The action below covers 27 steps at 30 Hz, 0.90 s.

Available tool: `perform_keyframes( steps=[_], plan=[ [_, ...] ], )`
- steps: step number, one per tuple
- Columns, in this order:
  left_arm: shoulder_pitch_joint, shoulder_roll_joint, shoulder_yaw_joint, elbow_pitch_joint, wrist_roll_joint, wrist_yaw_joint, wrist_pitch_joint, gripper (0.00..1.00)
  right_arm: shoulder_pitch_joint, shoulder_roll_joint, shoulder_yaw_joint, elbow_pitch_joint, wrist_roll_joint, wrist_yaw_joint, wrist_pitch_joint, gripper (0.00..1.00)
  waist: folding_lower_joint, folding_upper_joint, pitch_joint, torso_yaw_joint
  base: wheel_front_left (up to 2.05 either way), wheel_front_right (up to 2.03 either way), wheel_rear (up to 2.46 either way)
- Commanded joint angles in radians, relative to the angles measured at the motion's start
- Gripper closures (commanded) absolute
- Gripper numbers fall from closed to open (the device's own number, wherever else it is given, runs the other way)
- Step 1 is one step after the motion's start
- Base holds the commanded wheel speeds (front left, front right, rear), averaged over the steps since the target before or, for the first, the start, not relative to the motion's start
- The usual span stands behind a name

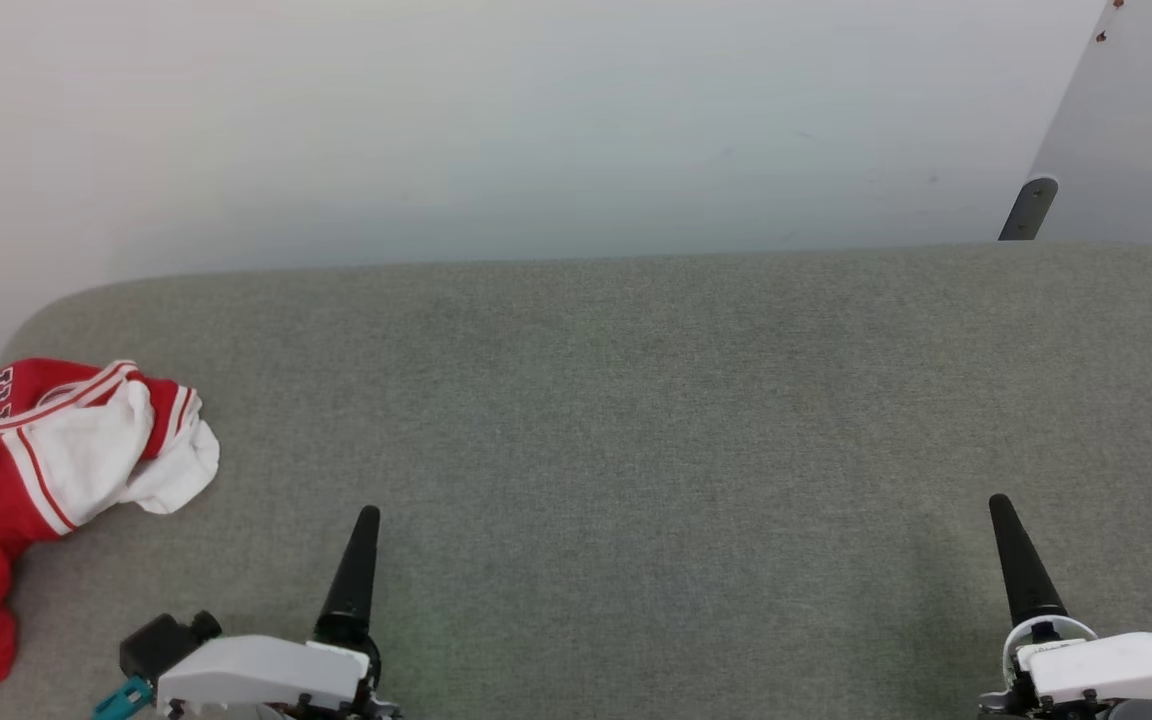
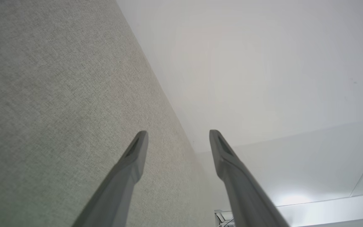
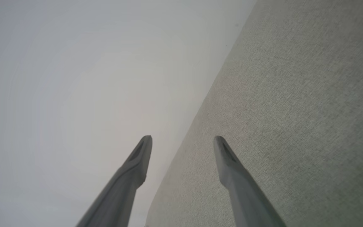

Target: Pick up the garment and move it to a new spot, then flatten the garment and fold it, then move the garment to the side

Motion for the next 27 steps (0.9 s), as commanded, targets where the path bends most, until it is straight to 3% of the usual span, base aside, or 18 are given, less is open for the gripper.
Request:
perform_keyframes(
  steps=[1,18,19,27],
  plan=[
    [-0.025,0.009,-0.009,-0.016,0.038,0.005,-0.010,0.00,-0.025,-0.010,0.005,-0.019,-0.047,0.000,-0.009,0.00,0.0000,0.0000,0.000,0.000,0.00,0.00,0.00],
    [-0.035,0.044,-0.050,0.003,0.394,0.040,-0.067,0.00,-0.030,-0.043,0.024,-0.017,-0.439,0.001,-0.067,0.00,0.0000,0.0000,-0.003,-0.002,0.00,0.00,0.00],
    [-0.035,0.048,-0.053,-0.001,0.456,0.041,-0.076,0.00,-0.032,-0.048,0.025,-0.014,-0.509,0.001,-0.079,0.00,0.0000,0.0000,-0.004,-0.002,0.00,0.00,0.00],
    [-0.017,0.045,-0.030,-0.016,0.574,0.030,-0.098,0.00,-0.032,-0.049,0.014,-0.012,-0.669,0.001,-0.105,0.00,0.0000,0.0000,-0.007,-0.004,0.00,0.00,0.00]
  ],
)
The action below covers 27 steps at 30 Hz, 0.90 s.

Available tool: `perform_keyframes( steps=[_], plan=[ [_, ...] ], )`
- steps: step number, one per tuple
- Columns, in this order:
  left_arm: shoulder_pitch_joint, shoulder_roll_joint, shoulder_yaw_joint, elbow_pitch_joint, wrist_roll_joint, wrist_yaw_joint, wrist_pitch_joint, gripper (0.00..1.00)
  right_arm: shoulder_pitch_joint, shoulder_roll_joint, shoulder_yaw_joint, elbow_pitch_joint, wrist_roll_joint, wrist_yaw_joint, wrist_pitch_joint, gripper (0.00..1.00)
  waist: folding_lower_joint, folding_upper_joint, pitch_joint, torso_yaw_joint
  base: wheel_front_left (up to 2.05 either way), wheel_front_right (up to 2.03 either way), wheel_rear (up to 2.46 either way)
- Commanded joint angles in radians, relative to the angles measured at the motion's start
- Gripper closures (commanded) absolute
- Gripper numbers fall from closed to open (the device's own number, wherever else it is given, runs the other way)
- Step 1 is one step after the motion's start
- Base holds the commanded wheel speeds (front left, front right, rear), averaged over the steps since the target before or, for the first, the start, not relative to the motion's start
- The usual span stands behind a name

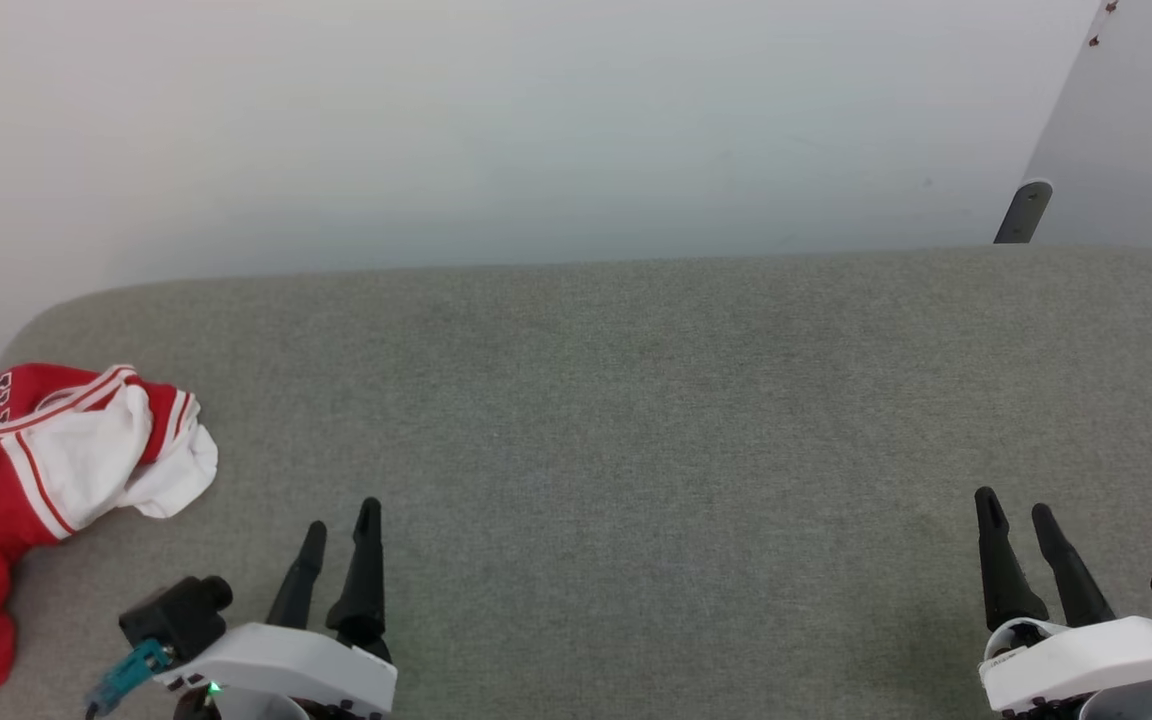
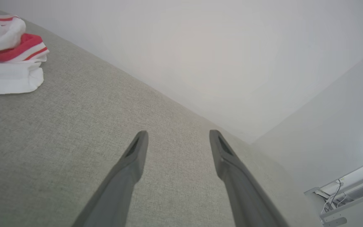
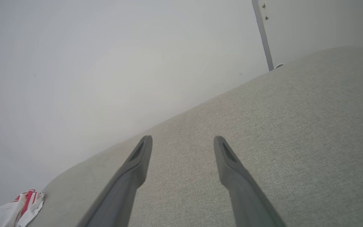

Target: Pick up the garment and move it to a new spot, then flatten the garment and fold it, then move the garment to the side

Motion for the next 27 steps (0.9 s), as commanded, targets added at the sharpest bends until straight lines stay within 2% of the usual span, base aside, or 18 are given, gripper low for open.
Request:
perform_keyframes(
  steps=[1,10,27],
  plan=[
    [-0.003,0.004,0.008,-0.013,0.041,-0.008,-0.010,0.00,-0.017,-0.007,-0.007,-0.009,-0.052,0.001,-0.013,0.00,0.0000,0.0000,-0.001,0.000,0.00,0.00,0.00],
    [0.005,-0.004,0.030,-0.011,0.158,-0.034,-0.032,0.00,-0.006,-0.011,-0.015,-0.015,-0.192,0.001,-0.039,0.00,0.0000,0.0000,-0.004,-0.002,0.00,0.00,0.00],
    [0.012,-0.021,0.072,-0.009,0.338,-0.064,-0.071,0.00,0.008,-0.020,-0.022,-0.027,-0.374,0.001,-0.077,0.00,0.0000,0.0000,-0.012,-0.004,0.00,0.00,0.00]
  ],
)
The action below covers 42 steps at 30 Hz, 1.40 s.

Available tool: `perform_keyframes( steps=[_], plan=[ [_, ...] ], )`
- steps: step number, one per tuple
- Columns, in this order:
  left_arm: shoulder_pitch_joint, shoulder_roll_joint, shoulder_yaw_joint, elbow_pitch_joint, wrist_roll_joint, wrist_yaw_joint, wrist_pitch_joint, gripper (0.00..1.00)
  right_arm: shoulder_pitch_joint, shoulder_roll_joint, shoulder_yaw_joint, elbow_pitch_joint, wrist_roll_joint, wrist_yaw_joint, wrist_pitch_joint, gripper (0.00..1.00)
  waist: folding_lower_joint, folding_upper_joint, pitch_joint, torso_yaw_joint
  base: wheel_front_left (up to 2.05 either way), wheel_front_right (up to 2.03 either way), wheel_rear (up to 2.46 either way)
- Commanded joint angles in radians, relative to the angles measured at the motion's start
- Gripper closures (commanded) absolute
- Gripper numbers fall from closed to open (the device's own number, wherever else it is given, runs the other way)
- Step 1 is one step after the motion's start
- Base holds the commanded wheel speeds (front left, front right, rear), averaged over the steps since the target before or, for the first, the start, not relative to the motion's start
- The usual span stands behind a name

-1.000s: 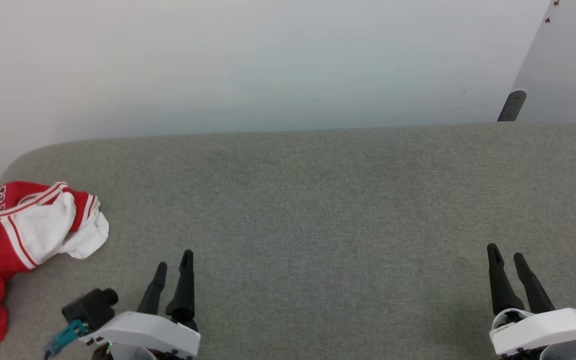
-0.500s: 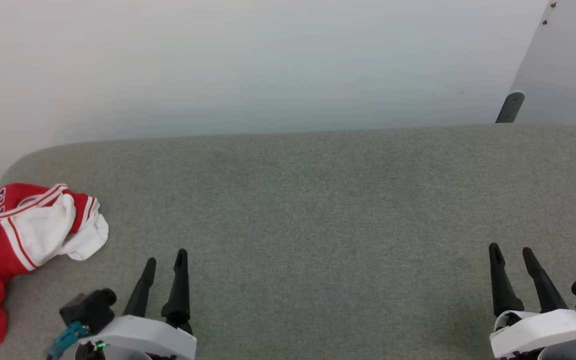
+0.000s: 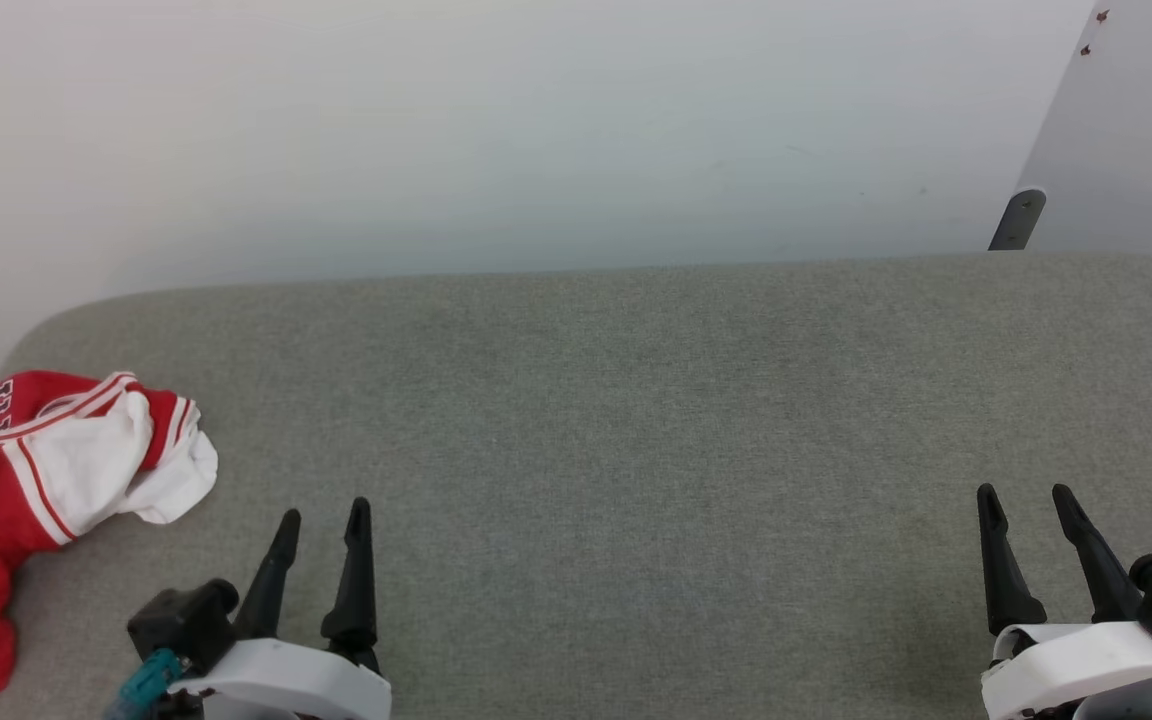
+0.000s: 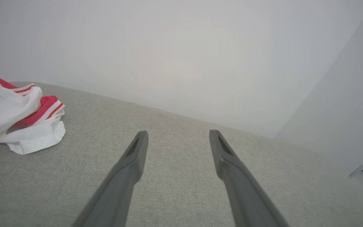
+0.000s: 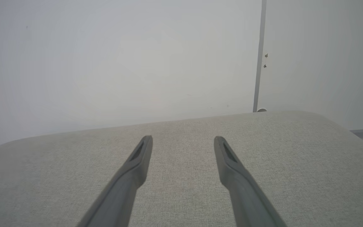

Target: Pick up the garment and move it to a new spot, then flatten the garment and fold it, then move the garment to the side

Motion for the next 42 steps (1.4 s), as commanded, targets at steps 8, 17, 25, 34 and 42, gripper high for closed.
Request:
perform_keyframes(
  steps=[8,17,25,34,42],
  plan=[
    [0.005,-0.007,0.012,-0.008,0.101,-0.019,-0.023,0.00,0.014,-0.005,-0.003,-0.019,-0.094,0.001,-0.025,0.00,0.0000,0.0000,-0.005,-0.001,0.00,0.00,0.00],
    [0.010,-0.010,0.021,-0.007,0.184,-0.029,-0.041,0.00,0.018,-0.008,0.004,-0.027,-0.173,0.001,-0.043,0.00,0.0000,0.0000,-0.012,-0.001,0.00,0.00,0.00],
    [0.004,-0.012,0.025,0.000,0.253,-0.036,-0.056,0.00,0.019,-0.014,0.009,-0.031,-0.236,0.001,-0.057,0.00,0.0000,0.0000,-0.017,-0.001,0.00,0.00,0.00],
    [0.010,-0.012,0.034,0.000,0.324,-0.042,-0.071,0.00,0.025,-0.019,0.013,-0.033,-0.296,0.001,-0.073,0.00,0.0000,0.0000,-0.020,-0.001,0.00,0.00,0.00],
    [0.012,-0.016,0.049,-0.003,0.324,-0.044,-0.069,0.00,0.028,-0.019,0.004,-0.033,-0.291,0.001,-0.072,0.00,0.0000,0.0000,-0.020,0.002,0.00,0.00,0.00]
  ],
)
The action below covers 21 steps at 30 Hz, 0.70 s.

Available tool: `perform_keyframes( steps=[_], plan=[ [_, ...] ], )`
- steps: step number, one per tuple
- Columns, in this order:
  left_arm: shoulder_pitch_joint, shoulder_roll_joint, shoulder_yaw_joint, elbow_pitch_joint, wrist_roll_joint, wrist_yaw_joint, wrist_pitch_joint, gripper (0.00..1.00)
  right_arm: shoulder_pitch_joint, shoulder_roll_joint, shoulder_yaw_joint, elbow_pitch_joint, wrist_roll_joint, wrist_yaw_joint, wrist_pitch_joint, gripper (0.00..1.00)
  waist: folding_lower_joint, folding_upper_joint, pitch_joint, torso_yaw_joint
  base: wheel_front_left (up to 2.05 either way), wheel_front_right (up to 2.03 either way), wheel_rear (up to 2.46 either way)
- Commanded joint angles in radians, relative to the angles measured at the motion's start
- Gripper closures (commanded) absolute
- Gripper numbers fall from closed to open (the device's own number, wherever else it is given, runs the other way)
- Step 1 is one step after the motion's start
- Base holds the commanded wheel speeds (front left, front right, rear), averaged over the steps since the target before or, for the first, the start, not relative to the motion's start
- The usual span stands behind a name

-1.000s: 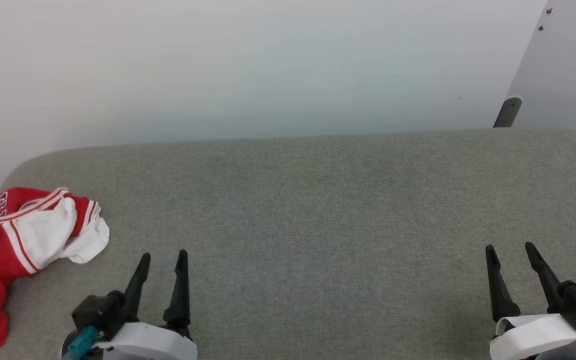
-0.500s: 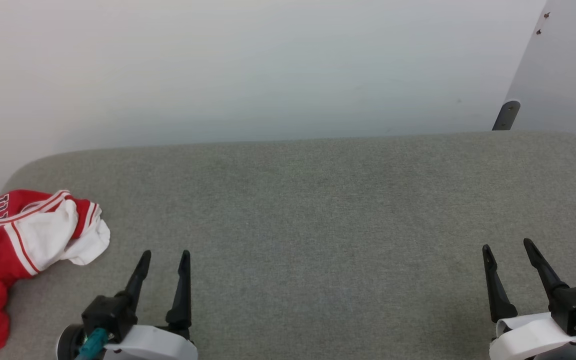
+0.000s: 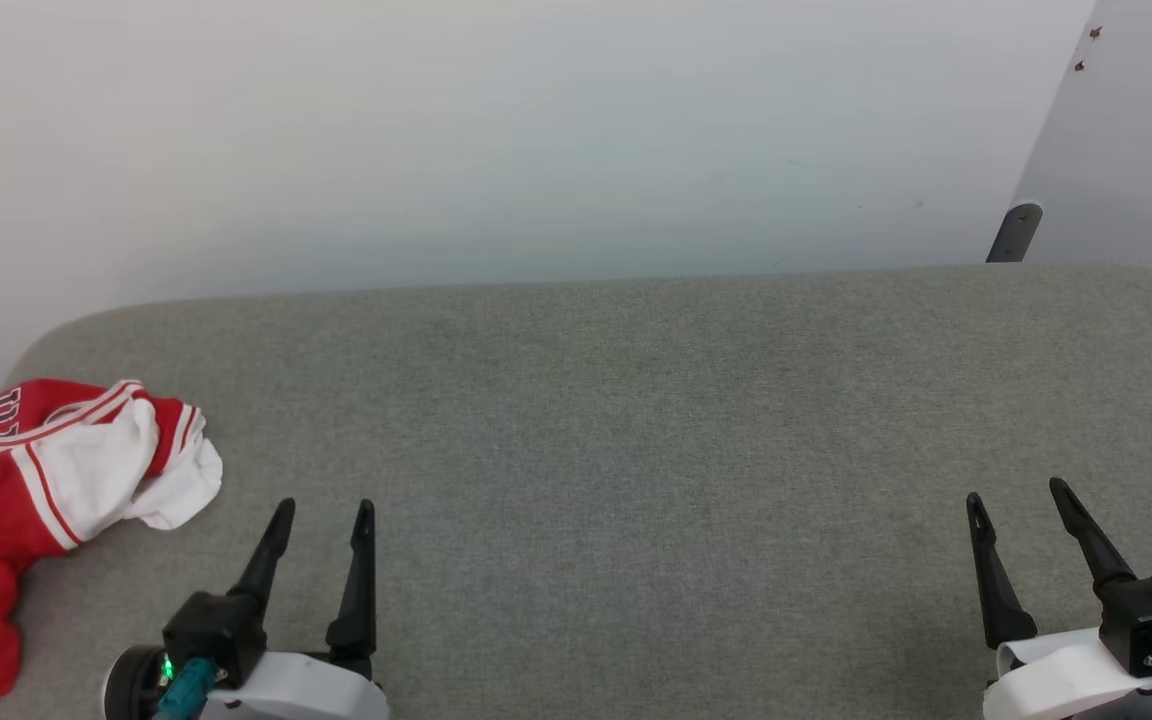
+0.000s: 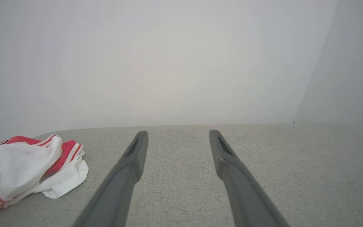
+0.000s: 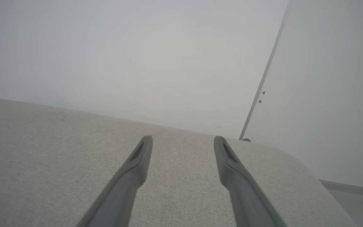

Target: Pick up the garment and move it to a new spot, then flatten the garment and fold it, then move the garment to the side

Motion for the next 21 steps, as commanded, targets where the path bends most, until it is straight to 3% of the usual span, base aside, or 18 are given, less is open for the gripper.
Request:
perform_keyframes(
  steps=[1,13,21],
  plan=[
    [0.008,-0.004,0.007,-0.003,0.007,-0.002,0.000,0.00,0.010,-0.002,-0.002,-0.003,-0.003,0.000,-0.005,0.00,0.0000,0.0000,-0.001,0.001,0.00,0.00,0.00],
    [0.002,-0.003,0.052,0.011,0.016,0.006,0.000,0.00,0.023,-0.003,-0.015,0.004,-0.003,0.000,-0.005,0.00,0.0000,0.0000,-0.008,0.031,0.00,0.00,0.00],
    [-0.018,0.006,0.090,0.026,0.023,0.030,0.000,0.00,0.028,-0.008,-0.005,0.014,0.022,0.000,-0.005,0.00,0.0000,0.0000,-0.031,0.132,0.00,0.00,0.00]
  ],
)
